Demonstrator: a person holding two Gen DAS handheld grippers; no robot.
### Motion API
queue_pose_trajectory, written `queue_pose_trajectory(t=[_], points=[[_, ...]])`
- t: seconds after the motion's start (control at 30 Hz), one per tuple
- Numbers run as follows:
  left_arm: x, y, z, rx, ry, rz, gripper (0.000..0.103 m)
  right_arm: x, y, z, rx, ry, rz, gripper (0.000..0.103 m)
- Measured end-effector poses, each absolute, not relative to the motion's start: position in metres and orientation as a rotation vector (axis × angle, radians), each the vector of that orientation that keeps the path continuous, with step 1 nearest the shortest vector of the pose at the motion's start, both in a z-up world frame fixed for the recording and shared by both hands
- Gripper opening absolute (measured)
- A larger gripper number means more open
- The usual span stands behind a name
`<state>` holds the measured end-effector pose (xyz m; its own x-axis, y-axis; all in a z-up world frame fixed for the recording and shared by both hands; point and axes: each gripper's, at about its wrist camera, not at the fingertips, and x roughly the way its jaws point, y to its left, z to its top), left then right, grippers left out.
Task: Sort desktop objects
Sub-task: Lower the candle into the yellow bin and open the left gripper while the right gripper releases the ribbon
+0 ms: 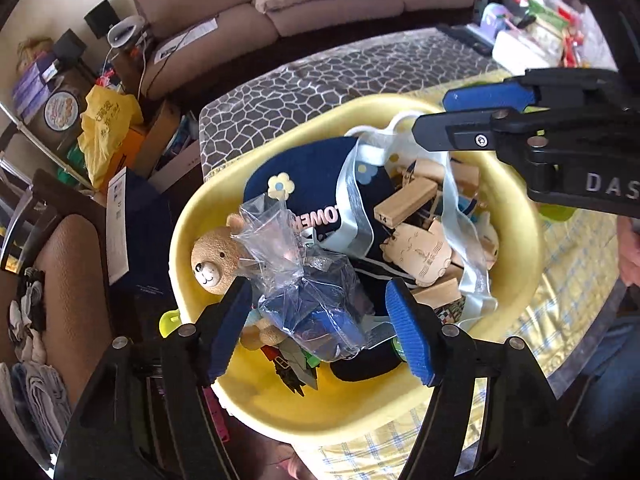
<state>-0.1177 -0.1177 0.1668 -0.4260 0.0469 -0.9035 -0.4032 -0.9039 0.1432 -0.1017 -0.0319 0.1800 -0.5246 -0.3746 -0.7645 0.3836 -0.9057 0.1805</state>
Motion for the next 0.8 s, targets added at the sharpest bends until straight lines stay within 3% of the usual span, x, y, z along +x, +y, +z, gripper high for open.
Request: queue_pose_trajectory(t=[0.1, 0.17, 0.23, 0.3, 0.53, 0.8], points=[[-0.116, -0.129, 0.176, -1.464, 0.452, 2.431, 0.066, -0.102, -0.021, 0.181, 1.205, -0.010, -2.438, 0.044], [-0.118, -0.134, 0.179, -1.443, 0.405, 2.442, 0.056, -0.101, -0.016, 0.182, 1.205, -0.021, -2.450, 0.044], [-0.123, -0.136, 0.179, -1.432, 0.385, 2.443, 0.039, -0.100, -0.011, 0.183, 1.204, -0.037, -2.457, 0.044], [-0.129, -0.135, 0.176, -1.438, 0.387, 2.444, 0.032, -0.098, -0.007, 0.185, 1.199, -0.049, -2.462, 0.044], [-0.154, -0.126, 0.165, -1.464, 0.381, 2.424, 0.032, -0.089, 0.000, 0.185, 1.187, -0.034, -2.459, 0.044], [-0.145, -0.106, 0.140, -1.626, 0.557, 2.228, 0.031, -0.081, 0.002, 0.173, 1.226, 0.016, -2.422, 0.044]])
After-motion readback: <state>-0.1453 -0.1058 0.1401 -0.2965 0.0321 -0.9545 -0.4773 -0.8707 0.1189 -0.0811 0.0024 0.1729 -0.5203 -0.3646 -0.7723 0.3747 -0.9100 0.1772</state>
